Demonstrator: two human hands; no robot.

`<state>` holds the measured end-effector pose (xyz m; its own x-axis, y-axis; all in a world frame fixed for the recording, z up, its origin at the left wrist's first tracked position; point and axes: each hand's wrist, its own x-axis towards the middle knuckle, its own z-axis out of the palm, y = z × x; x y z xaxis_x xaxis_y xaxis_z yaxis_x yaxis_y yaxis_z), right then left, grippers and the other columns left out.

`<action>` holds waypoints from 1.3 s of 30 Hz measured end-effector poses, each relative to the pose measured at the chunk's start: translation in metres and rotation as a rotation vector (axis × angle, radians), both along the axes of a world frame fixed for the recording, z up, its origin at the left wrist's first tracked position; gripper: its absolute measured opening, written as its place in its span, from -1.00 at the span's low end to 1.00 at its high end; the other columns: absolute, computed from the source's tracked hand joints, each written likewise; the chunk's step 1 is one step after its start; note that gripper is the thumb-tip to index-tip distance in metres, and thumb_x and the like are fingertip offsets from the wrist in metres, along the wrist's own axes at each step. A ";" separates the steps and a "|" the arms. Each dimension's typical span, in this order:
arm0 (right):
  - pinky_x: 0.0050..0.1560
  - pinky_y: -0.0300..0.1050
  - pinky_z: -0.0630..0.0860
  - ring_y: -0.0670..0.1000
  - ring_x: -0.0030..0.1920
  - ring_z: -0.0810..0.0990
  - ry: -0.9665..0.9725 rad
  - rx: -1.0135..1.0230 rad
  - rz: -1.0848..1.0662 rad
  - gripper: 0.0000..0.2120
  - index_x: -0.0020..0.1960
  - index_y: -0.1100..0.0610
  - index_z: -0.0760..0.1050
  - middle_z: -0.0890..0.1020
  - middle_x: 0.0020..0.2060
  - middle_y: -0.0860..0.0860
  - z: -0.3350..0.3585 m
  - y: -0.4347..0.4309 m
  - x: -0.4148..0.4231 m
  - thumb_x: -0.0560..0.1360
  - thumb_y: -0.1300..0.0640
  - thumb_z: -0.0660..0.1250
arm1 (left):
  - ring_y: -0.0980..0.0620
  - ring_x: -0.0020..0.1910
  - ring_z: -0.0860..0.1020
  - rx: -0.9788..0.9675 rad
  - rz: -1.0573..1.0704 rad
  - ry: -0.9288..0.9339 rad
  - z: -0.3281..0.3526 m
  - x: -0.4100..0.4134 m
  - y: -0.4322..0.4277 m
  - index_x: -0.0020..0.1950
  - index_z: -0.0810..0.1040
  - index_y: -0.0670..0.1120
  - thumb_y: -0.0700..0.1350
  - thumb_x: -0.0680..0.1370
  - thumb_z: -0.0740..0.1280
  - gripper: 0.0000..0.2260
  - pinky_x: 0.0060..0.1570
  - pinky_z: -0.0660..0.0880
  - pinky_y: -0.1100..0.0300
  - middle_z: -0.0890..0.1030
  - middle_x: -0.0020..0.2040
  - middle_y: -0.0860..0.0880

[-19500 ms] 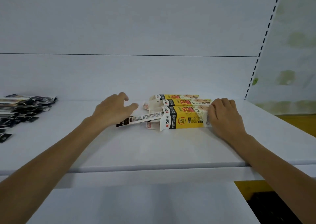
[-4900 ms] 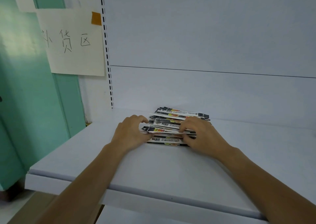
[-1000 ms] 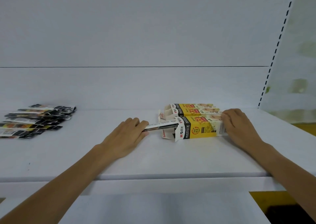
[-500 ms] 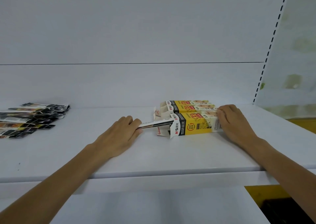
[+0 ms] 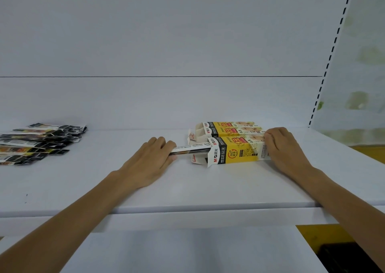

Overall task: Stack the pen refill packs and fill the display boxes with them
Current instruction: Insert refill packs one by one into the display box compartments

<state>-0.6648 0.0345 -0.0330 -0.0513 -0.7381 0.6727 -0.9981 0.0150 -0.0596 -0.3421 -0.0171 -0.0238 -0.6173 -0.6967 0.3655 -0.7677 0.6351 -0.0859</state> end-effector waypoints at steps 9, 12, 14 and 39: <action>-0.43 0.07 0.52 0.31 -0.31 0.53 0.153 0.077 -0.007 -0.72 -0.21 0.42 0.46 0.56 -0.26 0.30 -0.008 -0.007 -0.012 0.15 0.50 0.49 | 0.00 -0.11 0.26 0.024 0.025 -0.028 0.003 -0.033 -0.005 0.19 0.34 -0.12 0.03 0.63 -0.02 -0.70 -0.12 0.22 0.18 0.32 -0.07 -0.01; -0.06 0.14 0.46 0.29 -0.04 0.48 0.214 -0.013 -0.036 -0.90 -0.04 0.40 0.45 0.52 -0.08 0.28 -0.009 -0.007 -0.010 0.48 0.35 0.27 | -0.01 -0.10 0.26 0.053 0.037 -0.027 0.003 -0.041 -0.008 0.21 0.34 -0.14 0.03 0.64 -0.04 -0.68 -0.08 0.27 0.16 0.40 0.01 -0.07; 0.04 0.12 0.37 0.26 0.01 0.42 0.214 -0.007 -0.024 -0.84 0.00 0.38 0.44 0.50 -0.04 0.25 -0.011 -0.008 -0.013 0.56 0.31 0.12 | -0.01 -0.11 0.26 0.048 0.041 -0.043 0.003 -0.043 -0.007 0.20 0.33 -0.14 0.02 0.64 -0.05 -0.68 -0.09 0.25 0.15 0.42 0.03 -0.09; -0.46 0.05 0.47 0.29 -0.34 0.49 0.503 -0.146 0.045 -0.71 -0.23 0.41 0.44 0.53 -0.28 0.30 -0.019 -0.021 -0.028 0.13 0.51 0.48 | -0.03 -0.12 0.37 0.104 0.065 0.325 -0.003 0.017 -0.008 0.04 0.39 -0.12 -0.02 0.62 0.03 -0.78 -0.14 0.26 0.16 0.40 -0.16 0.00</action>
